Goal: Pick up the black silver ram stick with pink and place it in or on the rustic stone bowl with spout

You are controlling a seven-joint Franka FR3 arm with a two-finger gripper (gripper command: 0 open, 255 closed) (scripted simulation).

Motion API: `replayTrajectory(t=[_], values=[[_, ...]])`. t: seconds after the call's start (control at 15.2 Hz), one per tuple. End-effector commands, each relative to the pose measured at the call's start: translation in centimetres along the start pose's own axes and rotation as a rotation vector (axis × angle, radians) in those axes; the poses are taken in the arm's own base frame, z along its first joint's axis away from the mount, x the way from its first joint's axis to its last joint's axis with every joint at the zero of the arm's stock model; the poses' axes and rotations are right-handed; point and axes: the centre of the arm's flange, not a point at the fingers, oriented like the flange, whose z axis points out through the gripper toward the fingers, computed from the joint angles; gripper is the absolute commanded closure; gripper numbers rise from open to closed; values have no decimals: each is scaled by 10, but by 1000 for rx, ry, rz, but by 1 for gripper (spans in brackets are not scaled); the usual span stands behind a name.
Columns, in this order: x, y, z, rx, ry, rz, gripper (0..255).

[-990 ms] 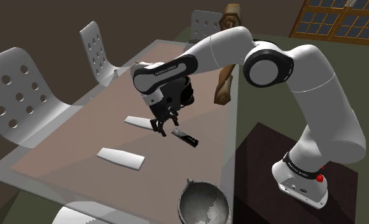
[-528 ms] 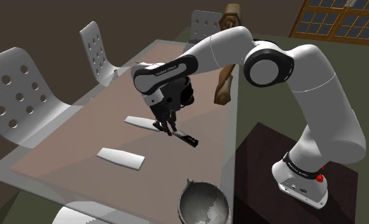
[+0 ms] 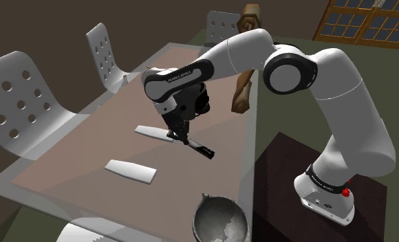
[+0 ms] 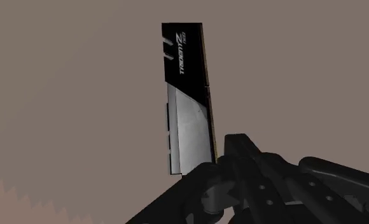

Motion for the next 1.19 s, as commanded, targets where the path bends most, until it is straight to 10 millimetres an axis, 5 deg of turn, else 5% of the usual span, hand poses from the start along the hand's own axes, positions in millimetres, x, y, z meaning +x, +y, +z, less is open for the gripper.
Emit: replayTrajectory(t=[0.0,0.33,0.4,1.12], values=[[0,0,0,0,0,0,0],[-139,20,47,-38,569,0,0],[-152,22,56,-42,629,0,0],[-128,24,88,-42,629,0,0]])
